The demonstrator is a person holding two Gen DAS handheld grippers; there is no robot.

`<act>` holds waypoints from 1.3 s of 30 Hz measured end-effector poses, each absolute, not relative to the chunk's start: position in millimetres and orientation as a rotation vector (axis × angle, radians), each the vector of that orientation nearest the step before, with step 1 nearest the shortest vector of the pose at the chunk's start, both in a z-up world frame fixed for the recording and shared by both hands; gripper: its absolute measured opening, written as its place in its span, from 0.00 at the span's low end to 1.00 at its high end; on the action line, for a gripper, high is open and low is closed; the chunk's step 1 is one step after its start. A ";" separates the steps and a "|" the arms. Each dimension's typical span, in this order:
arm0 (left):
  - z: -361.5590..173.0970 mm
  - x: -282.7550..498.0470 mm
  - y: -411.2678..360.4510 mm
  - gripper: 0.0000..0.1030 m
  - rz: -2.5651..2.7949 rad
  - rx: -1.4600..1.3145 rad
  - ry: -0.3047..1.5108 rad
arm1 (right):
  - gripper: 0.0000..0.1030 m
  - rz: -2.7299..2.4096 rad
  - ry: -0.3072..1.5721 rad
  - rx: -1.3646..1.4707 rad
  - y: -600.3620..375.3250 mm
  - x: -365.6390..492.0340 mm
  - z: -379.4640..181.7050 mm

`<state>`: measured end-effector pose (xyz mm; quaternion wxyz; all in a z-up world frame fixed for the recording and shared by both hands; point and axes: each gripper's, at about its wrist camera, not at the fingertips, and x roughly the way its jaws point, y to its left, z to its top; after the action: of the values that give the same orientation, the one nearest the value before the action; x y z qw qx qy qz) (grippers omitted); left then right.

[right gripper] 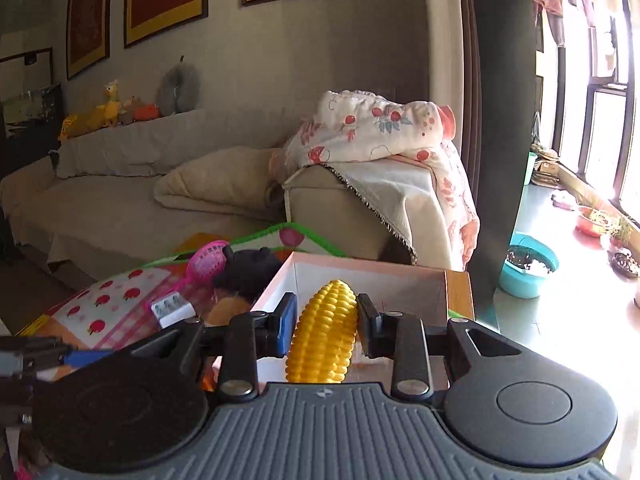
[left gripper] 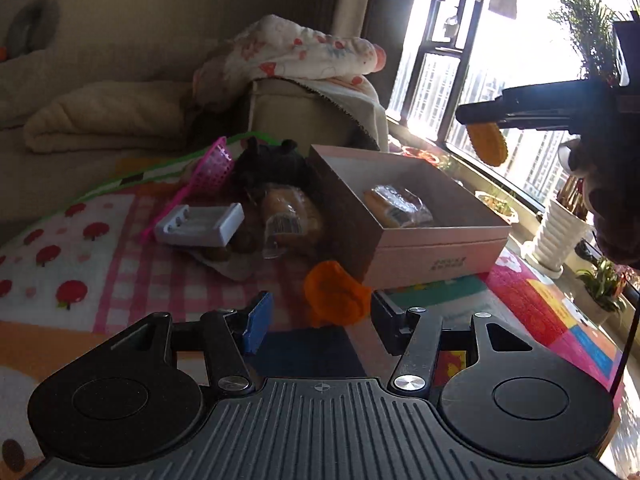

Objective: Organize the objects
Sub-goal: 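Drop the bread roll into the pink box with the left gripper while the right gripper carries the corn, then release the yellow corn into the pink box with the right gripper, then grasp the white battery holder with the left gripper and lift it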

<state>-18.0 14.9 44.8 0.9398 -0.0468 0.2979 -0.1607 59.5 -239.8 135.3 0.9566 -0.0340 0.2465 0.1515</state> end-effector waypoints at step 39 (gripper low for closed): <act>24.6 163.5 53.9 0.34 0.138 -0.364 0.795 | 1.00 0.292 0.608 -0.173 -200.8 -28.3 3.3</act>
<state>163.5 53.9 24.6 0.9037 -0.1761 0.3846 0.0665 -28.3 -200.8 3.3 0.9400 -0.0846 0.2979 0.1432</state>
